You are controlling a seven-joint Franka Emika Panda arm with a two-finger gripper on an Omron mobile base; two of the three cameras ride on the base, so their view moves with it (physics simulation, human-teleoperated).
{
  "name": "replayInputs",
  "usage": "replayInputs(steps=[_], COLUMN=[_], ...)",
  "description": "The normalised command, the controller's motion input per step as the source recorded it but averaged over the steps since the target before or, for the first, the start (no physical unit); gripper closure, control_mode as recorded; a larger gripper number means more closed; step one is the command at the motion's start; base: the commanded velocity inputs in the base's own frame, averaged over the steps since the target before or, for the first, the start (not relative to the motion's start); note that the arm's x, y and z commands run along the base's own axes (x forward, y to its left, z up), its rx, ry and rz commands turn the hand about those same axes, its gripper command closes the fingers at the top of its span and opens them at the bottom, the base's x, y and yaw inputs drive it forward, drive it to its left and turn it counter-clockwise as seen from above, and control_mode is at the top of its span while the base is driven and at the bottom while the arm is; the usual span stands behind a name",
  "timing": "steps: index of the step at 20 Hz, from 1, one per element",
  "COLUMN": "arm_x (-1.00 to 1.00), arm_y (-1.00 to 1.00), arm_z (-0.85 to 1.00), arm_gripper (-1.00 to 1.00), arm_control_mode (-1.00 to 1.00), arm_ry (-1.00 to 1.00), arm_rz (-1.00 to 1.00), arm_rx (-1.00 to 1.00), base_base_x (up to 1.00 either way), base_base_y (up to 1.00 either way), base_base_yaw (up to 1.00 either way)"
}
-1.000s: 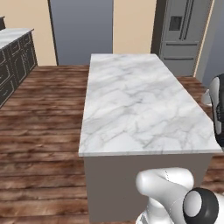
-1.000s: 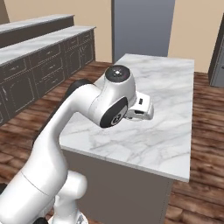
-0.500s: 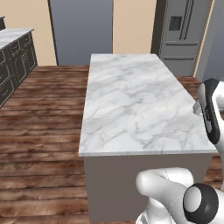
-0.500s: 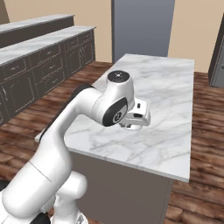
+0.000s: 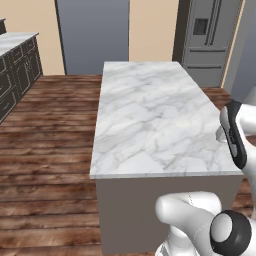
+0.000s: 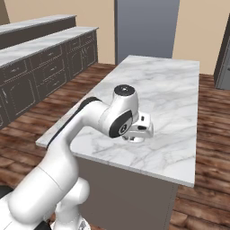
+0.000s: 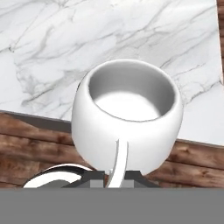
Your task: Clear the mugs and bowl far away from the sink.
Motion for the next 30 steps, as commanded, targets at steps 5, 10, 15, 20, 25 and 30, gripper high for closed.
replayInputs(steps=[5, 10, 15, 20, 25, 30], arm_x=[0.53, 0.7, 0.49, 0.36, 0.2, 0.08], arm_y=[0.02, 0.0, 0.0, 0.0, 0.0, 0.0], arm_z=[-0.17, -0.19, -0.51, -0.44, -0.37, -0.23], arm_gripper=[1.0, 1.0, 1.0, 1.0, 1.0, 1.0], arm_control_mode=[-1.0, -1.0, -1.0, -1.0, -1.0, -1.0], arm_ry=[0.0, 0.0, 0.0, 0.0, 0.0, 0.0], arm_rz=[0.0, 0.0, 0.0, 0.0, 0.0, 0.01], arm_rx=[0.0, 0.0, -0.01, 0.0, 0.01, 0.0], base_base_x=[0.0, 0.0, 0.0, 0.0, 0.0, 0.0], base_base_y=[0.0, 0.0, 0.0, 0.0, 0.0, 0.0], base_base_yaw=[0.0, 0.0, 0.0, 0.0, 0.0, 0.0])
